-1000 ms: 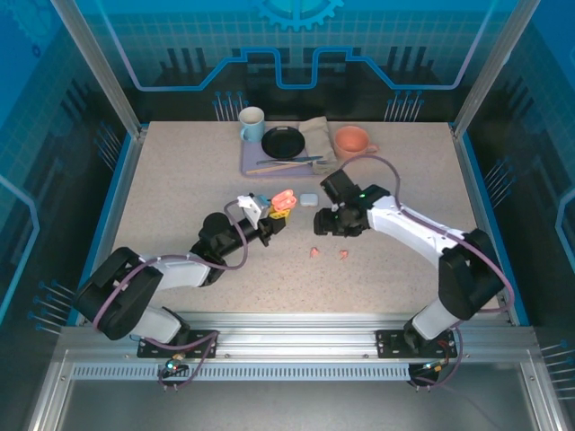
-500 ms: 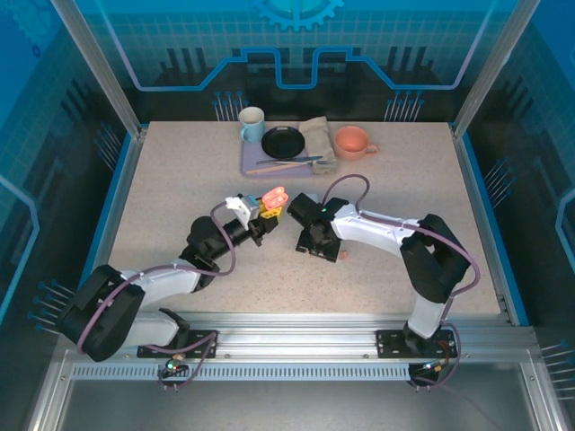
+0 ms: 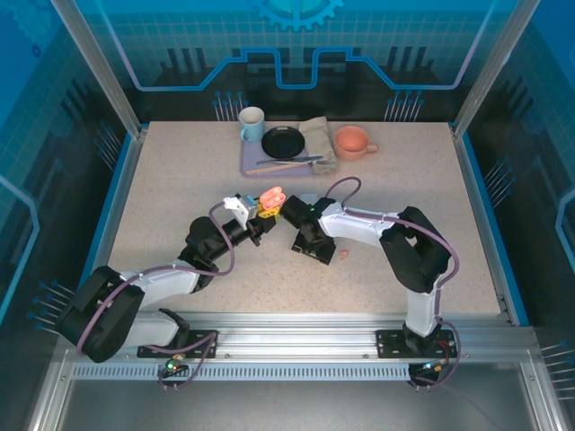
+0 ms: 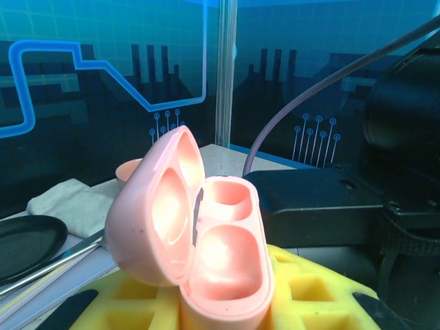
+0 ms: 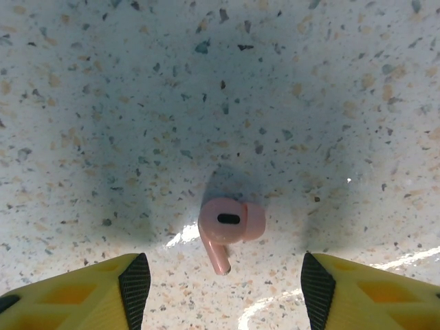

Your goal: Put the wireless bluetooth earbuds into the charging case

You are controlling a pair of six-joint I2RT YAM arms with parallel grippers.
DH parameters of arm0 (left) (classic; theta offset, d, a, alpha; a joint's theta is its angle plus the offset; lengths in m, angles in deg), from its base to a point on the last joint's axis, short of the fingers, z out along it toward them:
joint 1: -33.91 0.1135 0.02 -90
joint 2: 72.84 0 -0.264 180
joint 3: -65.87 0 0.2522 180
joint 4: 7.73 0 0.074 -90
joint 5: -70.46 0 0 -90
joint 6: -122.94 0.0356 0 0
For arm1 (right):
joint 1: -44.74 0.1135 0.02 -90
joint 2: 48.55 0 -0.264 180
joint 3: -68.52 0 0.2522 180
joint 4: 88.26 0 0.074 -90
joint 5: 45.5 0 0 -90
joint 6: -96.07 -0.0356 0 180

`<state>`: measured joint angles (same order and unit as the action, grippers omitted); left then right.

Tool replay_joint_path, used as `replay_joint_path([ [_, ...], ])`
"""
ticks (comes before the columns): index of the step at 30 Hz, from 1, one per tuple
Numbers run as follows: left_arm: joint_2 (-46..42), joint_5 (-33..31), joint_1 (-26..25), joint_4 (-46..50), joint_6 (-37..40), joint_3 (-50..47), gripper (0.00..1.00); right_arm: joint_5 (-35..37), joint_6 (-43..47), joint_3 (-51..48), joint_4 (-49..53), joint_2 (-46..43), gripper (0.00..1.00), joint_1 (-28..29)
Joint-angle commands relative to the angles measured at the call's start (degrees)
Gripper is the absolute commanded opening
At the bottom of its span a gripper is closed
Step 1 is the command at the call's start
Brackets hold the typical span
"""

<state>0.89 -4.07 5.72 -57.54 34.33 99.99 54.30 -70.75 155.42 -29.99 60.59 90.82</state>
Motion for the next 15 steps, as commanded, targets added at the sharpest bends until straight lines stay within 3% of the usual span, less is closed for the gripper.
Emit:
replay_joint_path([
  [1, -1.2, -0.2, 0.4, -1.8, -0.6, -0.8, 0.0, 1.9, -1.0, 2.1, 1.2, 1.3, 0.62, -0.6],
  [15, -0.8, -0.2, 0.4, -2.0, -1.3, -0.9, 0.0, -0.3, 1.0, 3.0, -2.0, 3.4, 0.55, -3.0],
])
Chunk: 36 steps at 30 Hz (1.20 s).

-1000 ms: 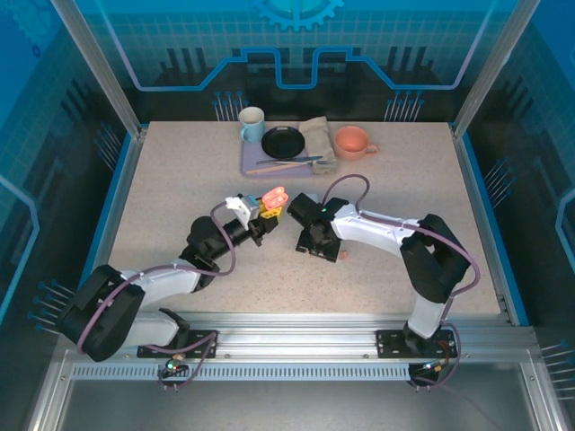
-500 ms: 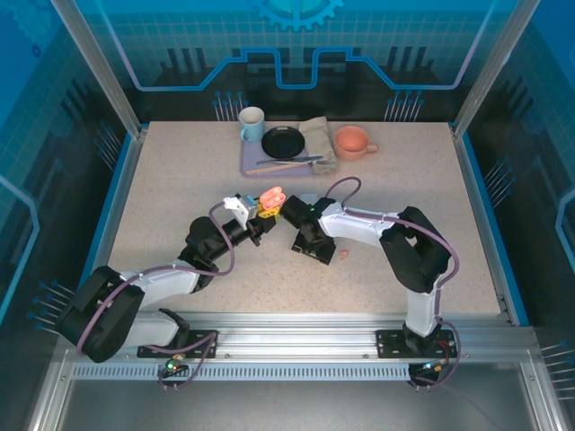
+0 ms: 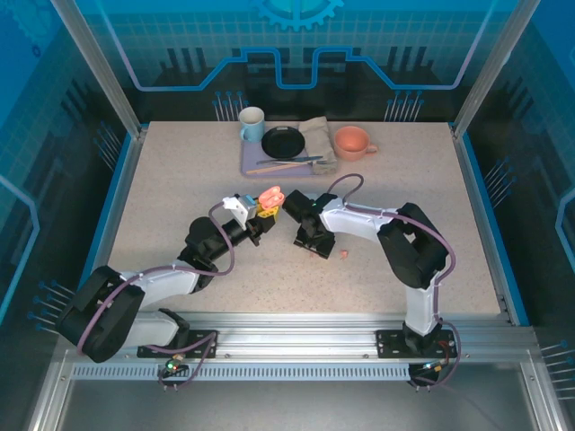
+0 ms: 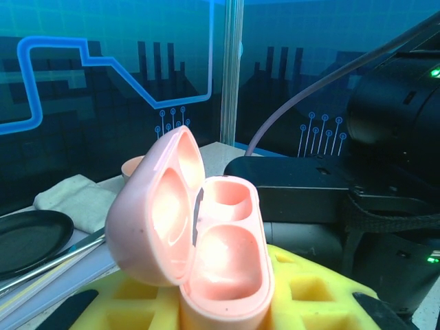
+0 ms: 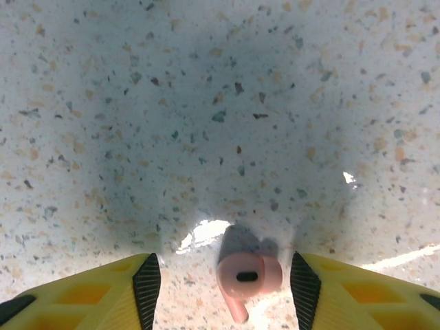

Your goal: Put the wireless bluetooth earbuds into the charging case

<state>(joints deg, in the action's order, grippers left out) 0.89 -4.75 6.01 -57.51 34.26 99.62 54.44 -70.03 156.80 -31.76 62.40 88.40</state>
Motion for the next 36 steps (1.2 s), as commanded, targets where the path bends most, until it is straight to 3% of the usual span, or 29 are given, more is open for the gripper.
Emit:
replay_joint_path([
  [1, -0.9, 0.5, 0.2, -2.0, -1.2, -0.6, 0.0, -0.5, 0.5, 1.9, -0.2, 1.8, 0.54, -0.6],
  [36, -0.5, 1.0, 0.1, -1.3, -1.9, 0.1, 0.0, -1.0, 5.6, 3.5, 2.1, 4.2, 0.48, 0.7],
])
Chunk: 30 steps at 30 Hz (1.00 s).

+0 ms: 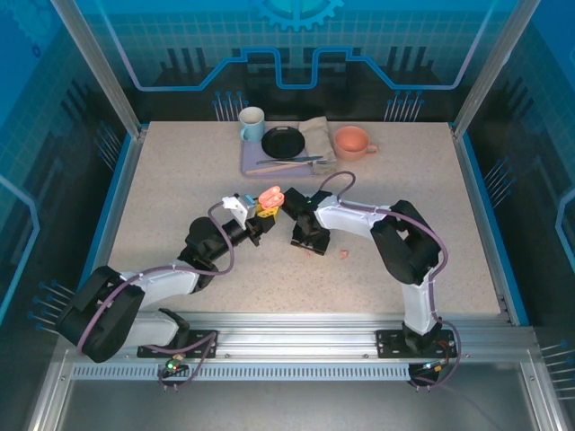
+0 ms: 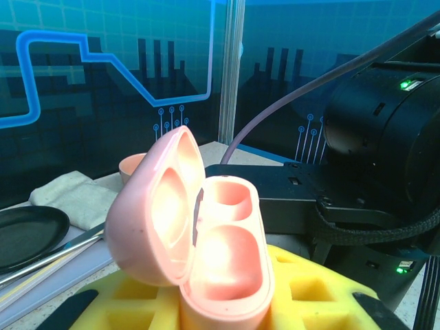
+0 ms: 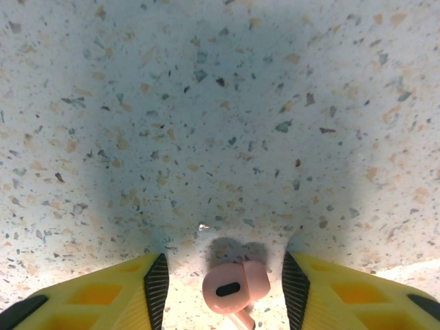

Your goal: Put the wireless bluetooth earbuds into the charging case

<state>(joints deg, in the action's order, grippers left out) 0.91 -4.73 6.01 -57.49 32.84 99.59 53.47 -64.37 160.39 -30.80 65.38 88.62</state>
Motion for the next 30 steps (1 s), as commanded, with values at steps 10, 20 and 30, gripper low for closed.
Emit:
replay_joint_path([
  [10, -1.4, 0.9, 0.2, -0.3, -0.2, 0.2, 0.0, 0.0, 0.2, -2.2, -0.1, 0.6, 0.42, 0.2],
  [20, -1.0, 0.8, 0.1, -0.3, -0.3, 0.4, 0.0, 0.0, 0.1, -3.7, -1.2, -0.8, 0.36, 0.2],
  [30, -0.9, 0.8, 0.2, 0.2, -0.3, 0.8, 0.0, 0.1, 0.6, -3.6, -1.8, -1.2, 0.34, 0.2],
])
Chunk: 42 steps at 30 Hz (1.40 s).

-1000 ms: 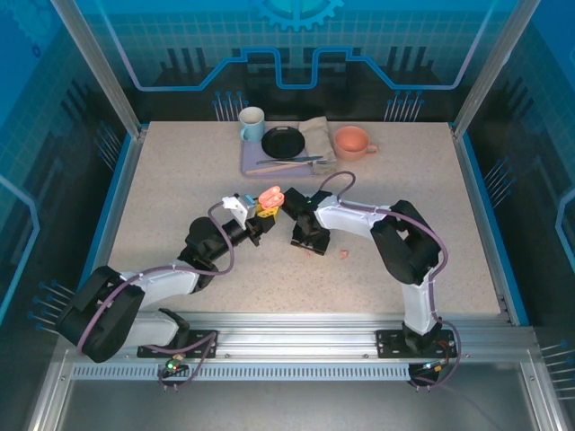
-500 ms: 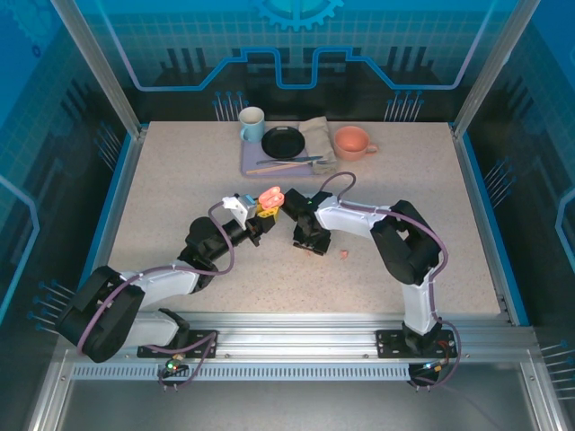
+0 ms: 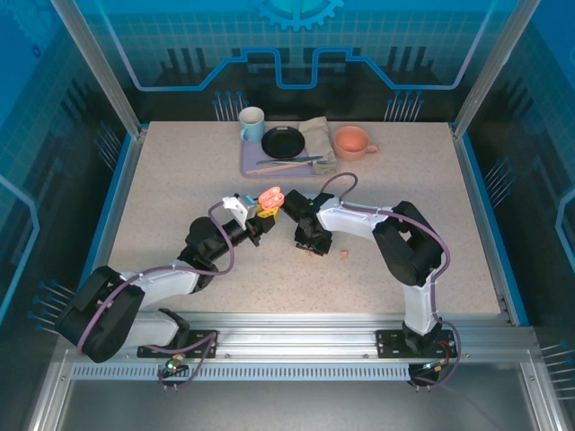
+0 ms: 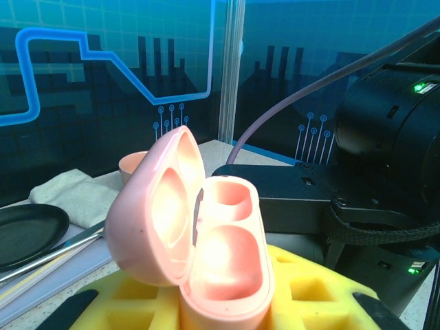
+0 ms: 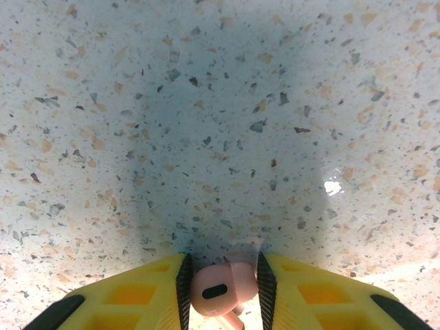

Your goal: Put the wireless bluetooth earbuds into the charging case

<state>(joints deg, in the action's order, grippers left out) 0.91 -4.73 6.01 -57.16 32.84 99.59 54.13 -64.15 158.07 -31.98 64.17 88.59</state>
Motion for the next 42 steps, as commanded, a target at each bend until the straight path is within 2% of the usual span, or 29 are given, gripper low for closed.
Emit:
replay_joint_path([
  [1, -0.9, 0.9, 0.2, -0.1, -0.4, 0.8, 0.0, -0.6, 0.4, -1.2, -0.7, -0.1, 0.34, 0.3],
  [15, -0.8, 1.0, 0.1, 0.7, -0.5, 1.3, 0.0, 1.4, 2.1, -2.6, -1.9, -2.7, 0.25, 0.0],
  [28, -0.5, 1.2, 0.1, 2.4, -0.1, 1.6, 0.0, 3.7, 5.3, -5.3, -3.0, -8.9, 0.25, -2.6],
  [42, 3.4, 5.1, 1.0, 1.7, -1.0, 3.1, 0.0, 5.0, 13.0, -8.7, -7.1, -23.4, 0.25, -7.7],
])
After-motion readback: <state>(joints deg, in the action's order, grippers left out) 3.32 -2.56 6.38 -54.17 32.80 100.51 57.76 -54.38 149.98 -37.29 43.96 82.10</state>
